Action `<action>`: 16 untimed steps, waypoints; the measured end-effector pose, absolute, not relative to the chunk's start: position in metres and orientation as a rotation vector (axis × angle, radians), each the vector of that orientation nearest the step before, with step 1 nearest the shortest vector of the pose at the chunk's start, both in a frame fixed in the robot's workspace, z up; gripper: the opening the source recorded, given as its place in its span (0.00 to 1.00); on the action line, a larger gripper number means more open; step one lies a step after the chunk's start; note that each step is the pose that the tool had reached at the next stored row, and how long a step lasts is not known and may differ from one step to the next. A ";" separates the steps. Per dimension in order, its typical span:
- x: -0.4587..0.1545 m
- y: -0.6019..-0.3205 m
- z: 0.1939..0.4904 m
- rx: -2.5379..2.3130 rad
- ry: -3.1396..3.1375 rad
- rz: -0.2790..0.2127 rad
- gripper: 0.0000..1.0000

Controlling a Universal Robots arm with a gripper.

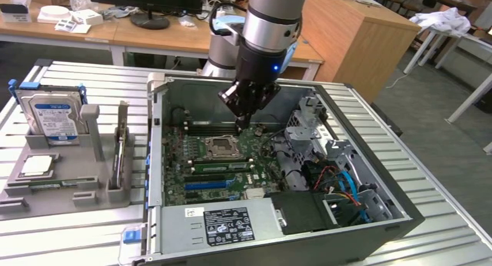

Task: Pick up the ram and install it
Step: 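Press down the ram until it locks into place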

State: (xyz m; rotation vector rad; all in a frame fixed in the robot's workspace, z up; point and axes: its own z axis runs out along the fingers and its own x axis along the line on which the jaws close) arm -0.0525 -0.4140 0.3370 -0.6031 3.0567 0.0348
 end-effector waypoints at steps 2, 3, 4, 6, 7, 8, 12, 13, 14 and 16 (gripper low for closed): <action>-0.052 -0.414 0.336 -0.552 3.066 0.034 0.11; -0.053 -0.414 0.336 -0.526 3.071 0.034 0.11; -0.053 -0.414 0.336 -0.500 3.075 0.034 0.11; -0.053 -0.414 0.335 -0.447 3.083 0.033 0.11; -0.052 -0.414 0.335 -0.421 3.087 0.033 0.11; -0.052 -0.414 0.335 -0.395 3.090 0.032 0.11; -0.053 -0.414 0.334 -0.287 3.102 0.031 0.11; -0.053 -0.414 0.333 -0.259 3.104 0.031 0.11; -0.052 -0.414 0.333 -0.231 3.106 0.030 0.11; -0.052 -0.414 0.333 -0.172 3.109 0.029 0.11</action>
